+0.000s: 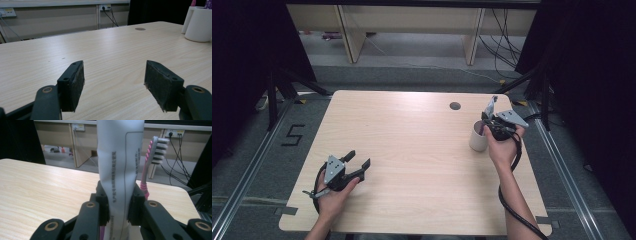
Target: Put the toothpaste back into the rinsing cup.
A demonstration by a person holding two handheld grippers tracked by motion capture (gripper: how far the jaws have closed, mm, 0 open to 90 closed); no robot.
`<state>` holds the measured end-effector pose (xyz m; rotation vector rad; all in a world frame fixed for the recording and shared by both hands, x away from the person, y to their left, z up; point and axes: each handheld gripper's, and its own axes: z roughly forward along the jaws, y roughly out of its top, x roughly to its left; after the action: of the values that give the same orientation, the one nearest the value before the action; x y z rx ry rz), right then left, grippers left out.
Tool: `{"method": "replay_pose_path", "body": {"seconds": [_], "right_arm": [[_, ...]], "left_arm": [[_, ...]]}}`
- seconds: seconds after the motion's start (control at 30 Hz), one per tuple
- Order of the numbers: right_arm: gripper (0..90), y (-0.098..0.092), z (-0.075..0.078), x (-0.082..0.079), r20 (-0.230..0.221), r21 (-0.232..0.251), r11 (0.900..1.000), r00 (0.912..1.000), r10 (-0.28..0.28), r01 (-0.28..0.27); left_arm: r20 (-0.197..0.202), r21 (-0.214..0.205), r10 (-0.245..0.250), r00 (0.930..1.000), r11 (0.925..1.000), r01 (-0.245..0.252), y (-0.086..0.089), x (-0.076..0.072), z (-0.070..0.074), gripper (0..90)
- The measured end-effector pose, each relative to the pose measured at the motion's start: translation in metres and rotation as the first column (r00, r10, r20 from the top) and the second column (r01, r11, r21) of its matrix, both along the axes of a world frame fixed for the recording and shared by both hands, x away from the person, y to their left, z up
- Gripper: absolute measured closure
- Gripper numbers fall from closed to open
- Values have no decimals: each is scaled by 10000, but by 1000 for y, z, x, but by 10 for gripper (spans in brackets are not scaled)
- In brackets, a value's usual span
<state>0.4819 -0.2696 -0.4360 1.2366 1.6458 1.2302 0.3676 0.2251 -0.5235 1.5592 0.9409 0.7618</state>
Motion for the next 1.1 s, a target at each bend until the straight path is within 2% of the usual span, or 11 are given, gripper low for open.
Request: {"method": "replay_pose_path", "body": {"seconds": [0.07,0.2,0.3,0.37,0.47,0.53,0.57,0.9,0.93,1.0,1.1], "right_arm": [[756,0,-1,0,-58,-64,10000,10000,-46,45],[756,2,-4,1,-123,256,9997,9999,2,1],[755,0,-5,1,-13,-60,10000,10000,11,-11],[755,2,-6,1,-167,155,9999,9999,-33,36],[754,2,-8,0,-187,178,9998,9998,-114,117],[754,0,-9,1,-224,-77,9999,9997,-107,105],[754,1,-10,1,-294,38,9999,9995,-133,134],[753,2,-14,2,-198,-22,10000,9998,19,-19],[753,0,-14,2,-152,-162,9999,9999,40,-42],[753,2,-14,1,-314,65,10000,9995,-28,31],[753,2,-15,1,-232,107,9999,9997,-87,89]], "left_arm": [[9,27,-13,10000,10000,13,0,0,0,323],[9,9,-20,10000,10000,20,0,0,0,323],[-6,37,-13,10000,10000,13,0,0,0,323],[-14,52,-12,10000,10000,13,0,0,0,323],[-28,46,-17,10000,10000,17,-1,0,0,323],[-25,39,-16,10000,10000,16,-1,0,0,323],[-26,40,-16,10000,10000,16,-1,0,0,324],[-26,23,-19,10000,10000,19,-1,0,0,323],[-25,28,-20,10000,10000,20,-1,0,0,323],[-22,26,-29,10000,10000,29,-1,0,0,323],[-26,30,-31,10000,10000,31,-1,0,0,323]]}}
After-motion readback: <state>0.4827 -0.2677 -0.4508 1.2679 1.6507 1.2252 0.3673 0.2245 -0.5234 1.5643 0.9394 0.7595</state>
